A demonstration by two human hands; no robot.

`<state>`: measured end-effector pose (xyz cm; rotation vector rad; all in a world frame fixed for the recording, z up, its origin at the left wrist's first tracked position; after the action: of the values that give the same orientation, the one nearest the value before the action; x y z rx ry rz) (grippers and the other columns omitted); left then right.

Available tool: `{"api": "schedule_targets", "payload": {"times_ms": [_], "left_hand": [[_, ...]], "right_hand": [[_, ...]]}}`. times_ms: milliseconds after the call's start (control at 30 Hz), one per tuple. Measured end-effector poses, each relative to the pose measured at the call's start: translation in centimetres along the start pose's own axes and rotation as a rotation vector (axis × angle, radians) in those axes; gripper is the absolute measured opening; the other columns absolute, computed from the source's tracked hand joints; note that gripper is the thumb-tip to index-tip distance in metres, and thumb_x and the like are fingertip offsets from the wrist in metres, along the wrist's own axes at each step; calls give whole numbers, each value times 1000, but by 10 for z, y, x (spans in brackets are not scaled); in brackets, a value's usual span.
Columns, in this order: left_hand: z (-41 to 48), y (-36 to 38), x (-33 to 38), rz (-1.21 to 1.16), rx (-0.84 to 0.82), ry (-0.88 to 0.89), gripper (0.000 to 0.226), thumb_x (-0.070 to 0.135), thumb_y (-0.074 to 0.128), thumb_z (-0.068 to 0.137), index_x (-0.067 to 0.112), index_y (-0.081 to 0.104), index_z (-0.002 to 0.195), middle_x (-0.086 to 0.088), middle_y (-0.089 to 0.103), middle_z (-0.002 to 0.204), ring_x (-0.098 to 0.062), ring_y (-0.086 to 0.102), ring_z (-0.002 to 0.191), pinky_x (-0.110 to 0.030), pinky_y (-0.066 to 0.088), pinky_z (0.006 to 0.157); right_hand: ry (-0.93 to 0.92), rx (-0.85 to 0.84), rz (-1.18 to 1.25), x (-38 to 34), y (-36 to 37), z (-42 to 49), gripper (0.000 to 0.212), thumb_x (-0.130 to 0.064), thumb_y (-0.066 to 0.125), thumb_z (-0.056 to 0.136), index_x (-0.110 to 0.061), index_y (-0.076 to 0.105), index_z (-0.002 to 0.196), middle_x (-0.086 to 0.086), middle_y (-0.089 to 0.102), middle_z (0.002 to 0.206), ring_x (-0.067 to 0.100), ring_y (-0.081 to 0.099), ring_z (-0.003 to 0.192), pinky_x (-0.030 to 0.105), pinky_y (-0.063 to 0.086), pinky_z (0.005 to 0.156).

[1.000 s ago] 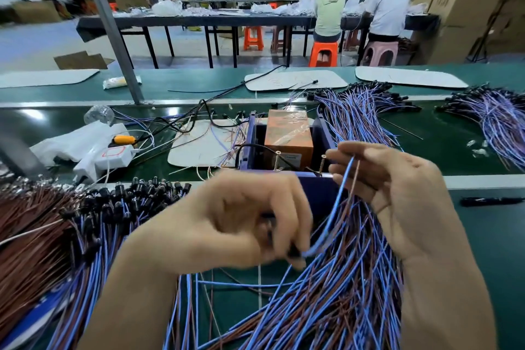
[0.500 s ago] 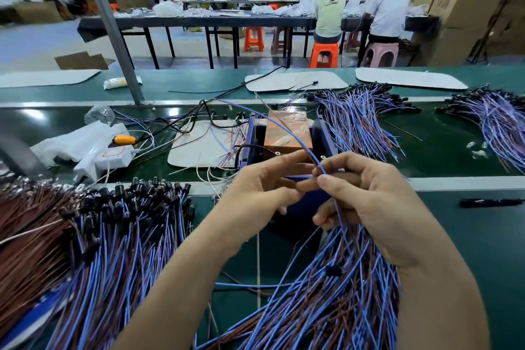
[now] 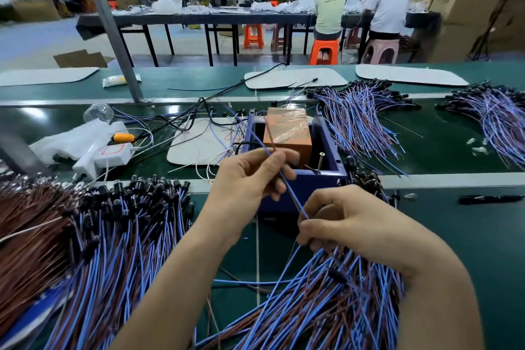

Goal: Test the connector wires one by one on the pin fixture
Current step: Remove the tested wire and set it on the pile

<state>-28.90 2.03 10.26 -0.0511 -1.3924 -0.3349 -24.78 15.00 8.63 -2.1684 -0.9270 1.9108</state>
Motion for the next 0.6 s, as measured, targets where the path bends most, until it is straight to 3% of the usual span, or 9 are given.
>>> {"api": "schedule_targets", "payload": {"times_ms": [133, 267, 433, 600], "left_hand": [[-6, 18, -15, 115, -206, -130, 19, 7, 50, 95, 9, 69, 90, 5, 63, 61, -4, 50, 48, -13, 42, 46], [-13, 29, -21, 228, -369, -197, 22, 11, 50, 97, 12, 69, 87, 6, 64, 63, -5, 51, 50, -13, 42, 48], [-20, 42, -25, 292, -462, -225, 20, 10, 50, 98, 7, 70, 95, 3, 62, 64, -6, 51, 51, -15, 43, 48], [-23, 43, -26, 338, -511, -228, 21, 12, 50, 98, 7, 71, 97, 4, 62, 64, -6, 51, 51, -15, 43, 49]], "right_hand": [[-59, 223, 179, -2, -18, 4, 8, -20, 69, 84, -21, 70, 92, -5, 75, 83, 9, 68, 77, 21, 53, 65], [-102, 496, 345, -1, -36, 3, 8, -21, 65, 87, -22, 72, 84, -2, 75, 77, 10, 67, 65, 20, 53, 58], [-235, 588, 470, -12, -41, -3, 19, -11, 64, 88, -21, 75, 75, 0, 73, 68, 5, 56, 53, 15, 43, 46], [-254, 597, 478, -12, -45, -5, 22, -9, 64, 87, -21, 76, 73, 1, 73, 67, 6, 56, 53, 15, 43, 46]]}}
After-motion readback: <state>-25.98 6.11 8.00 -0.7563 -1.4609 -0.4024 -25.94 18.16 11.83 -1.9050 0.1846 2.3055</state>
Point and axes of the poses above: each hand's wrist, its own z-axis towards the middle knuckle, its own y-axis out of the palm, x = y × z, the point moved 7 cm from there along z, towards the middle knuckle
